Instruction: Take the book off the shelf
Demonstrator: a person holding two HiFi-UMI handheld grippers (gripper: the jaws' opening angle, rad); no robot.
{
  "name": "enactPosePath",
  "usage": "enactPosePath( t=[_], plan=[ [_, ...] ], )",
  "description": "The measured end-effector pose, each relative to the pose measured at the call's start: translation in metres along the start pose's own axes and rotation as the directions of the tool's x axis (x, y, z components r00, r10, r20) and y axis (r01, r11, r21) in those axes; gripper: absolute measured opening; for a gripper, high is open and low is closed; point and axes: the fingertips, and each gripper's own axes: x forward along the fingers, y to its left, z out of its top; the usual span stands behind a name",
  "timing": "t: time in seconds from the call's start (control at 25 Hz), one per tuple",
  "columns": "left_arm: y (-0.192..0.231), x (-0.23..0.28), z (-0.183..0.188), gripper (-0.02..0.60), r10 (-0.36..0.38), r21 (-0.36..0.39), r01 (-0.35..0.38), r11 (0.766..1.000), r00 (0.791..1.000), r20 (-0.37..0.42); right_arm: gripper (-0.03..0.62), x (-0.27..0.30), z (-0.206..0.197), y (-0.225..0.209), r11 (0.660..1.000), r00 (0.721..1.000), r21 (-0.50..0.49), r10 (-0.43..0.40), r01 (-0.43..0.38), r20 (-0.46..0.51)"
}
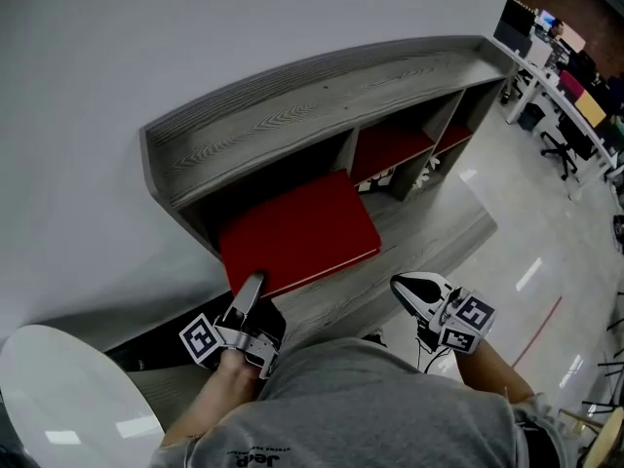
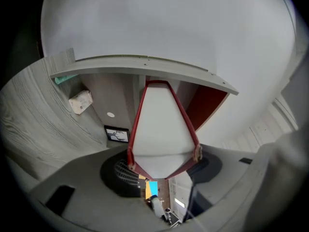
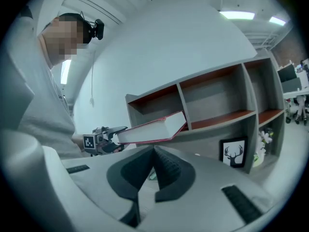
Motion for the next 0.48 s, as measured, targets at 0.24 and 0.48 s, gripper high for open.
enactPosePath(
  t=[0.24,0.48],
  plan=[
    [0.000,-0.006,-0.020,0.256,-0.002,-0.016,0.000,1.000,0.997,-0.078,0.000,-0.019,-0.006,-0.009,0.999,0.999,0.009,-0.053,0.053,-0.003],
    [-0.006,0.001,-0.052,0.256,-0.015,-0.034,0.011,0.999,0.991,-0.135,0.000,-0.033,-0.002,-0.016,0.998,0.998,-0.011,-0.056,0.056,0.002]
  ],
)
